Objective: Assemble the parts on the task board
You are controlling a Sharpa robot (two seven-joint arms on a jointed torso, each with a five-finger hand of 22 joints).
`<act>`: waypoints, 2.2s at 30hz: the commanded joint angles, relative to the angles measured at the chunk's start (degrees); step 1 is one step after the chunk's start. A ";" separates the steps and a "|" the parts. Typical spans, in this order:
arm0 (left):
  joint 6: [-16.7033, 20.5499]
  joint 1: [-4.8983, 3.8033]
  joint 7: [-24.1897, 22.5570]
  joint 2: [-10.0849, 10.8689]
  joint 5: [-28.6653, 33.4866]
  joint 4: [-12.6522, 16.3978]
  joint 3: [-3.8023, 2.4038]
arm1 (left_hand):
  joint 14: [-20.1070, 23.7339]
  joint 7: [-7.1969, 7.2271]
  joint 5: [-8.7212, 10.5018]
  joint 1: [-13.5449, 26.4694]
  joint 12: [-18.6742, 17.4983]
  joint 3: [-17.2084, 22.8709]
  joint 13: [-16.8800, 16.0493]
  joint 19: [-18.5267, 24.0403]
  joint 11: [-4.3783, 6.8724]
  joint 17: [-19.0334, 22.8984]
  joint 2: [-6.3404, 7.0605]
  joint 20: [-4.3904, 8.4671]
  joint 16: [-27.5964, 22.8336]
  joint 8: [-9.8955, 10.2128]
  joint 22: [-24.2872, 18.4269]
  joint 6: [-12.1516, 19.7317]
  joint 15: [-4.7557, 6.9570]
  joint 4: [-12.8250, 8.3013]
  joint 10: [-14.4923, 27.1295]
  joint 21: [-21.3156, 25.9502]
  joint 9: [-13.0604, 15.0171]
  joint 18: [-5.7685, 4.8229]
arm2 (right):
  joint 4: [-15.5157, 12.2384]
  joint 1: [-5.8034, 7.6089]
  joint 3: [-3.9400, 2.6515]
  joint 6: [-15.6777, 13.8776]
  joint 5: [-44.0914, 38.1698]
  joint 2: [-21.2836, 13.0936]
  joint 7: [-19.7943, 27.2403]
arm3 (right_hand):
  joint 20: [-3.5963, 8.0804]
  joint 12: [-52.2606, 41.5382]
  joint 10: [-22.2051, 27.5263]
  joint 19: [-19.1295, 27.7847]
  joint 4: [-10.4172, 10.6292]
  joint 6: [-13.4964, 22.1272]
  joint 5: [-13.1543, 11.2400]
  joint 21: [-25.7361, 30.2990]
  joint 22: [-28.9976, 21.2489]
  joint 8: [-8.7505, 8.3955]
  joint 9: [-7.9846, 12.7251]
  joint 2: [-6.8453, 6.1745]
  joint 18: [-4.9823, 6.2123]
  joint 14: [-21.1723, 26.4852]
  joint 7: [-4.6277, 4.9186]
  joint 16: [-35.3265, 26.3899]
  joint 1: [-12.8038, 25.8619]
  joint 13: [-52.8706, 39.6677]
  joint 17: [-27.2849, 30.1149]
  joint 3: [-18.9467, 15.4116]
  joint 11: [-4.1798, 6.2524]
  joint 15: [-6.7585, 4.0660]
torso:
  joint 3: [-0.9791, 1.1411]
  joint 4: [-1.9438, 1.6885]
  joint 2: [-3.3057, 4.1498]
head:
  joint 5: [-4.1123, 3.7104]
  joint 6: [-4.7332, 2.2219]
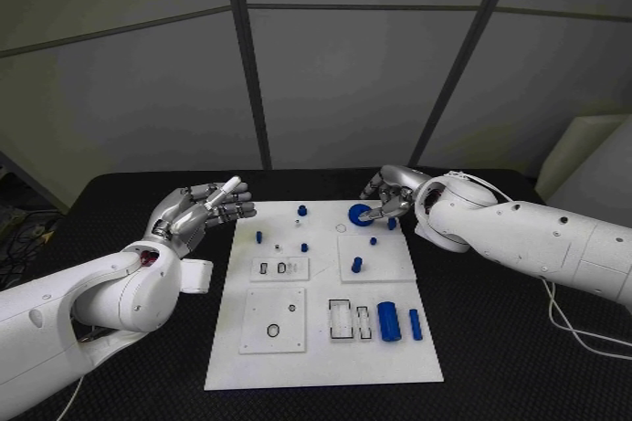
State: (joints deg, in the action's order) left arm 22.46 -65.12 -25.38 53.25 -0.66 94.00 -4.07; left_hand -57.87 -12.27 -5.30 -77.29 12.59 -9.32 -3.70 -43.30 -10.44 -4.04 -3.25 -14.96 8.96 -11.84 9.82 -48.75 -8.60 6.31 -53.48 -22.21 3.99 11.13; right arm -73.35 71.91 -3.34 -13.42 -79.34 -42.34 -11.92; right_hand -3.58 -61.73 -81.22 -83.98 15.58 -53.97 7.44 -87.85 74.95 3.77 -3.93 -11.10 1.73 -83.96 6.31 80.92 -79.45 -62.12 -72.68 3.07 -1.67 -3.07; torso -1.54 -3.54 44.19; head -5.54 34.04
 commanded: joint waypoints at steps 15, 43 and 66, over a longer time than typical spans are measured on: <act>-0.72 -0.07 -0.14 -0.12 -0.37 -0.16 -0.05 | -0.08 -0.76 -0.02 0.04 -0.36 -0.24 0.02 0.43 -0.04 0.06 -0.43 0.08 -0.40 0.27 -0.15 -0.43 -0.06 -0.45 -0.25 -0.14 -0.04 -0.74 | 2.51 0.14 -0.05 4.97 -1.87 2.37 -3.81 | -0.65 -14.24 -2.67 -5.14 0.17 -0.99 0.75 -1.56 13.63 0.16 -0.18 2.37 -1.41 -3.75 0.44 3.40 -1.67 -14.59 -5.71 0.72 -0.22 0.82 | -0.10 -0.17 -0.04 | -0.10 0.87; -0.84 -0.06 0.11 -0.14 -0.37 -0.36 -0.05 | -0.01 -0.80 -0.02 0.07 -0.47 -0.34 0.04 0.50 -0.08 0.09 -0.43 0.06 -0.56 0.33 -0.20 -0.39 -0.09 -0.53 -0.22 -0.10 -0.06 -0.75 | 2.56 0.13 -0.05 5.52 -3.43 2.45 -2.34 | 0.07 -18.68 -4.26 -6.02 -3.26 -7.57 1.15 -2.15 15.05 2.00 -1.87 7.24 -1.73 -3.99 -0.65 4.40 -3.96 -19.05 -7.57 2.74 0.59 -0.08 | -0.16 -0.36 -0.06 | -0.27 1.40; -0.96 -0.05 0.39 -0.17 -0.37 -0.42 -0.05 | 0.04 -0.89 -0.01 0.12 -0.65 -0.51 0.06 0.64 -0.15 0.12 -0.41 0.03 -0.77 0.45 -0.28 -0.29 -0.15 -0.67 -0.14 -0.02 -0.10 -0.78 | -0.47 0.11 -0.05 -0.52 -5.44 2.20 1.03 | 0.49 -19.03 -4.41 -6.02 -5.39 -8.47 1.09 -2.15 15.05 1.61 -2.20 7.97 -1.73 -4.12 -0.84 4.75 -4.88 -19.50 -8.28 3.23 0.81 -0.39 | -0.14 -0.42 -0.04 | -0.38 1.05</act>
State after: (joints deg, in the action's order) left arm 22.22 -65.10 -24.86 53.14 -0.68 93.54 -4.06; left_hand -57.87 -12.48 -5.30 -77.29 12.31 -9.79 -3.70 -42.87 -10.46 -3.99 -3.25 -14.96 8.54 -11.63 9.59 -48.94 -8.60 5.84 -53.46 -22.21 3.95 11.13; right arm -73.53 71.90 -3.36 -11.99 -84.05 -40.11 -12.07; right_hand -3.56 -80.54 -84.03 -83.96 10.55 -61.58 8.26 -89.83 74.92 5.23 -5.63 -3.41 0.86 -83.94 5.91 85.32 -84.45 -74.94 -74.92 6.29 -1.22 -3.09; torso -1.69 -3.95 44.13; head -5.94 35.10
